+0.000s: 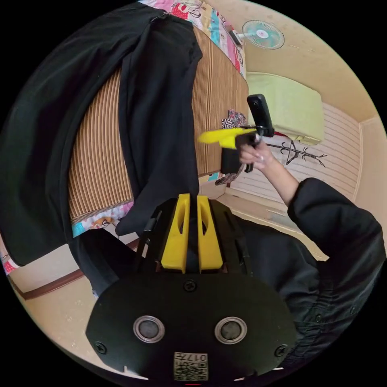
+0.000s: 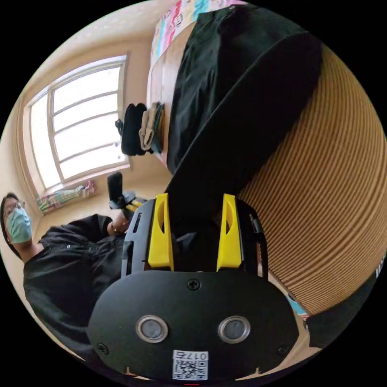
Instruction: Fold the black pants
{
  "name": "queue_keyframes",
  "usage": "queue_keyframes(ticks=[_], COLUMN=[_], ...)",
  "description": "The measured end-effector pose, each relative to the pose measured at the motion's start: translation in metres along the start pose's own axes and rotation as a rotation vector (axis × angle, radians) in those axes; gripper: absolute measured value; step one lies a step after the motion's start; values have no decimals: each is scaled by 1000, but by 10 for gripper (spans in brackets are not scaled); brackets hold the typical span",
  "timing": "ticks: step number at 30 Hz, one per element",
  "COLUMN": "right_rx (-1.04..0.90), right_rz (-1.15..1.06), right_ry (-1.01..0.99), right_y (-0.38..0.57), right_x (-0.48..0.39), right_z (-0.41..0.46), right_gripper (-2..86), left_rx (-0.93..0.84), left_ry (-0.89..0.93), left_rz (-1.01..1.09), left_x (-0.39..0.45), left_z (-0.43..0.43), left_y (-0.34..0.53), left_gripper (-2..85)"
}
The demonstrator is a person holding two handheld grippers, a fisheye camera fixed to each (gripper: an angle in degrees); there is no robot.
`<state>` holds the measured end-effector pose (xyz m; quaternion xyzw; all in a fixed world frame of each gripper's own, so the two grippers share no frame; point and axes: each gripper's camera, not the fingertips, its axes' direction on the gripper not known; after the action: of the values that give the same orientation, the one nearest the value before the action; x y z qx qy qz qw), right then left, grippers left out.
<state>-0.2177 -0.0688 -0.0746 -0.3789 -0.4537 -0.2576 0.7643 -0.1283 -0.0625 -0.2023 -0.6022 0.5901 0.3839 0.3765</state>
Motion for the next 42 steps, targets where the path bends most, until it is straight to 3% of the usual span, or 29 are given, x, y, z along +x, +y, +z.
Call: queue_keyframes(ticks=[3,7,9,10,14,16,19,22,25,27,32,35,38,40,42], right_rx=[315,335,338,352,502,564,526,376,325,257,73,77,102,91,130], right_rz=[138,253,303,316,-4,-116,-156,-227,-244,-291,-203,-56,105,193,258], right_ry=[15,238,436,494,789,795,516,348,395,445,543,583,519,451,349], right_y=[-45,-115,-143,-147,-162,-165,-195,-236,-233,-204,-118,-58,-11,10,32], right_x=[10,-8,-38,-51,-194,-252,-307,-331,-344,-340,-277,-235,-202,-183,-168], right_z=[-56,-52,-35,-31,28,59,104,160,197,227,292,316,332,348,367], right_gripper=[190,159,55,47,26,23,25,30,45,66,77,85,102,108,94], left_rx=[37,67,91,115,243,297,364,430,393,368,310,242,187,51,-82], left_ry=[59,117,158,203,414,493,511,373,90,15,12,-60,-201,-313,-314], left_rz=[2,-12,-24,-33,-60,-99,-147,-282,-443,-460,-386,-279,-154,-128,-116], left_x=[14,24,24,23,7,-10,-43,-96,-144,-160,-167,-155,-142,-145,-151], left_z=[-9,-16,-23,-32,-70,-98,-142,-190,-225,-239,-251,-249,-244,-221,-196], left_y=[12,20,25,30,61,89,128,163,181,183,155,116,72,38,20], left_gripper=[33,30,28,24,16,13,17,28,45,51,92,100,101,108,106])
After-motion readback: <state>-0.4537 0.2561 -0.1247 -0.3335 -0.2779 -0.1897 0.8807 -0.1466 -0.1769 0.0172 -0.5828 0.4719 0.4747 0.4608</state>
